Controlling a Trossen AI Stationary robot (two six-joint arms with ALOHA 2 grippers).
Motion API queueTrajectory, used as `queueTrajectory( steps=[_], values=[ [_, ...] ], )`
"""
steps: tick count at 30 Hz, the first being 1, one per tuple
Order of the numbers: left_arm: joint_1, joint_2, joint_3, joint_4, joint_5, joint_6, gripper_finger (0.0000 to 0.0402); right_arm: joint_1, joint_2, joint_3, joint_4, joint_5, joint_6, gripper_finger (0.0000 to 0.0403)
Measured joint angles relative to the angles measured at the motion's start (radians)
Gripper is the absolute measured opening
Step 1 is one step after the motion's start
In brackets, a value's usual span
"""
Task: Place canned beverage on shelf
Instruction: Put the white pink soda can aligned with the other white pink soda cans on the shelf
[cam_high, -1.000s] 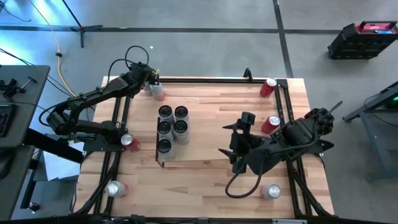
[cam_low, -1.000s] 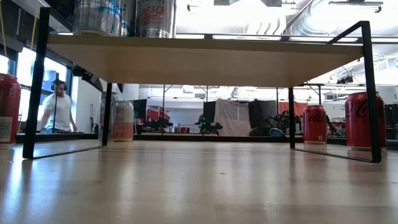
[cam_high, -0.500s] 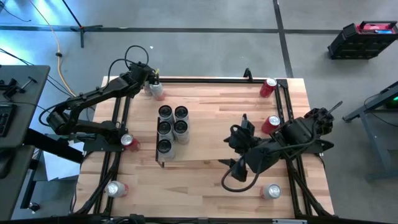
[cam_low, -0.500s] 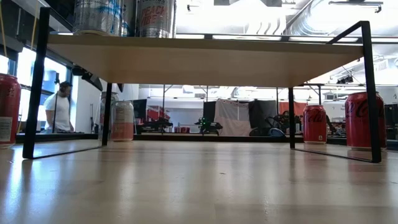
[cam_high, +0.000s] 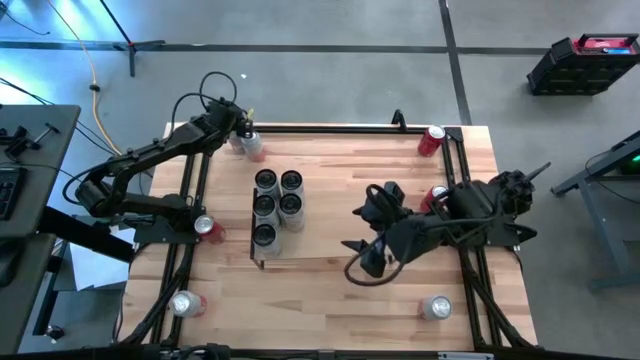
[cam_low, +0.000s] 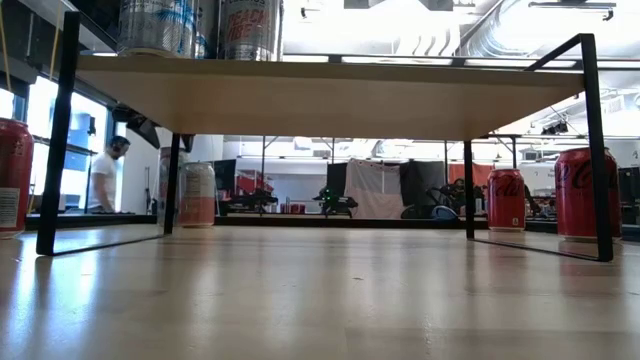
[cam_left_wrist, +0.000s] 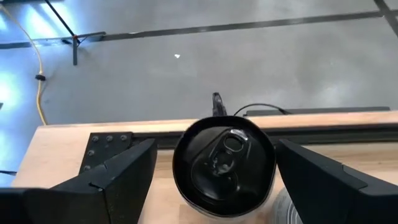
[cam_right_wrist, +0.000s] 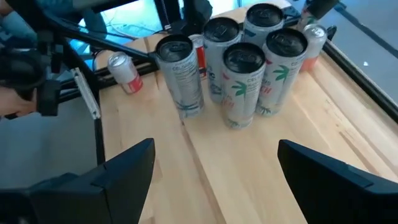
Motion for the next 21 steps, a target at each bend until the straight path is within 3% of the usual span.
queueTrajectory(
  steps=[10, 15, 21],
  values=[
    [0.002, 0.000, -0.044, 0.045, 0.028, -0.044, 0.0317, -0.008, 0.000, 0.000, 0.005, -0.001, 0.019, 0.0323],
    [0.014, 0.000, -0.113, 0.205, 0.096, 0.023, 0.0317, -0.003, 0.000, 0.000, 0.026, -0.004, 0.019, 0.0323],
    [0.018, 0.000, -0.116, 0.204, 0.088, 0.086, 0.0314, -0.003, 0.000, 0.000, 0.036, -0.005, 0.007, 0.0323]
  ],
)
